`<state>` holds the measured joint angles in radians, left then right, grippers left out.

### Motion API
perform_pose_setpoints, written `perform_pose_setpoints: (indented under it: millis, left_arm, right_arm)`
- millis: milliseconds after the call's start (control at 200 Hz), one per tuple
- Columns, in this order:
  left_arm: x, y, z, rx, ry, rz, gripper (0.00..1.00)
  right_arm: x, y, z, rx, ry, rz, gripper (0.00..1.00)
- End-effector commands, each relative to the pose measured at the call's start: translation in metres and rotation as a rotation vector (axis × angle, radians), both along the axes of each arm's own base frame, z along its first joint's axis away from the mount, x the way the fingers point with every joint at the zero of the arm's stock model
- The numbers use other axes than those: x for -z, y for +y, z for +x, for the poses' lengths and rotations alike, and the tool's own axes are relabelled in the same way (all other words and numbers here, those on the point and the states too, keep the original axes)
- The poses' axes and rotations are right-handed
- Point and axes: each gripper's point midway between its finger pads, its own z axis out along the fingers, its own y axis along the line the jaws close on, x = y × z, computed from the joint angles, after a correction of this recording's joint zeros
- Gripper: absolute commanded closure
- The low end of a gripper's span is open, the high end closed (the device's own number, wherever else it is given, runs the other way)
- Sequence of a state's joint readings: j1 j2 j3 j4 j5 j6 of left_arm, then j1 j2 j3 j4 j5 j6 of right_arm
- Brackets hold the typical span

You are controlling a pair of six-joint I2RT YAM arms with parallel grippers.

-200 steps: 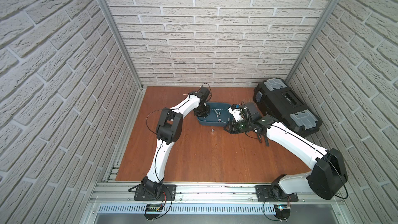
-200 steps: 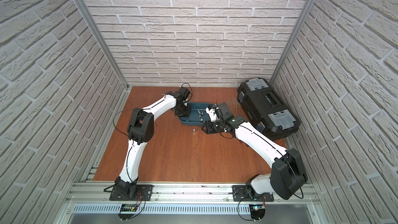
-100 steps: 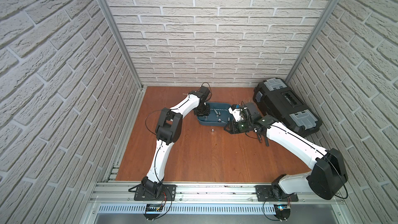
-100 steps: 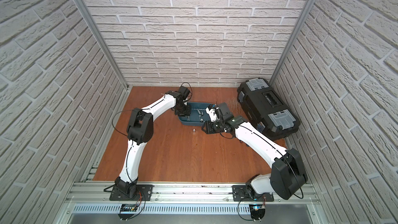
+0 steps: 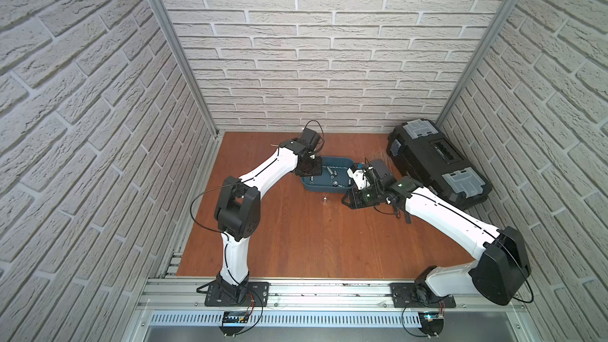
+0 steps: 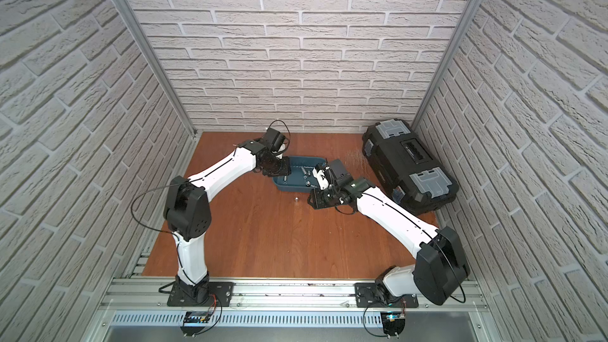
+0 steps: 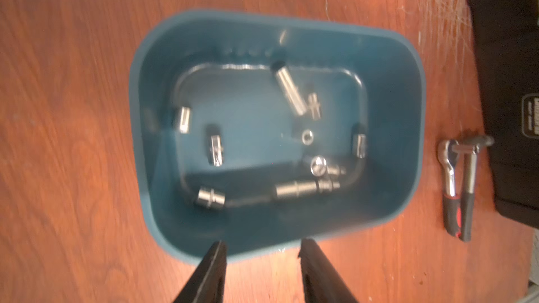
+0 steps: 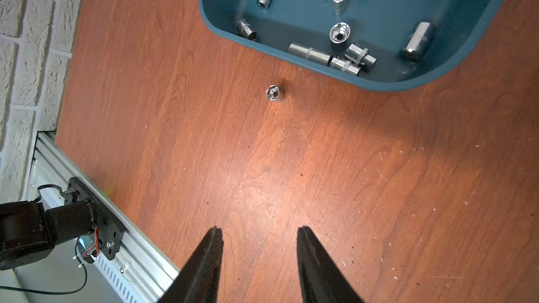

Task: Put the socket on the desktop into the storage box
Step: Place the socket head in the storage box.

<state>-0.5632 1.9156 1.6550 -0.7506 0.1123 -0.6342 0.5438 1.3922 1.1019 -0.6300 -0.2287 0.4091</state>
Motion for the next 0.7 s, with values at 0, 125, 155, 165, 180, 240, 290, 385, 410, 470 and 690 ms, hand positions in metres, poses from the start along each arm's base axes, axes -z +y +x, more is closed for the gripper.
perform_pose_setpoints:
  millis: [0,125,155,165,180,240,290,385,410,470,690]
  left_arm:
    - [-0.013,0.003,-0.012,-0.017,-0.042,-0.037,0.53]
    - [-0.016,0.016,-0.033,-0.038,-0.057,-0.05,0.51]
    - [-0.016,0.019,-0.038,-0.043,-0.062,-0.055,0.51]
    - [-0.015,0.02,-0.039,-0.046,-0.059,-0.054,0.5]
    - [-0.015,0.022,-0.042,-0.05,-0.06,-0.054,0.5]
    - [-0.015,0.029,-0.051,-0.06,-0.063,-0.061,0.5]
    - [-0.016,0.033,-0.059,-0.067,-0.068,-0.069,0.5]
    - [-0.013,0.043,-0.072,-0.088,-0.069,-0.076,0.49]
    - [-0.013,0.045,-0.075,-0.091,-0.071,-0.08,0.48]
    - [-0.012,0.049,-0.082,-0.099,-0.071,-0.085,0.48]
    - [-0.003,0.067,-0.106,-0.144,-0.065,-0.096,0.48]
  right_arm:
    - [-0.014,0.008,0.005,-0.006,-0.04,-0.008,0.52]
    - [-0.015,0.015,0.005,-0.017,-0.036,-0.025,0.52]
    - [-0.015,0.017,0.005,-0.019,-0.036,-0.029,0.52]
    - [-0.015,0.018,0.005,-0.02,-0.036,-0.03,0.52]
    - [-0.015,0.019,0.005,-0.023,-0.036,-0.032,0.52]
    - [-0.014,0.022,0.006,-0.023,-0.031,-0.044,0.51]
    - [-0.014,0.026,0.006,-0.029,-0.027,-0.052,0.51]
    - [-0.011,0.032,0.007,-0.036,-0.021,-0.07,0.51]
    - [-0.011,0.034,0.007,-0.038,-0.02,-0.073,0.51]
    - [-0.009,0.037,0.008,-0.039,-0.014,-0.083,0.51]
    - [0.001,0.046,0.012,-0.046,0.007,-0.123,0.51]
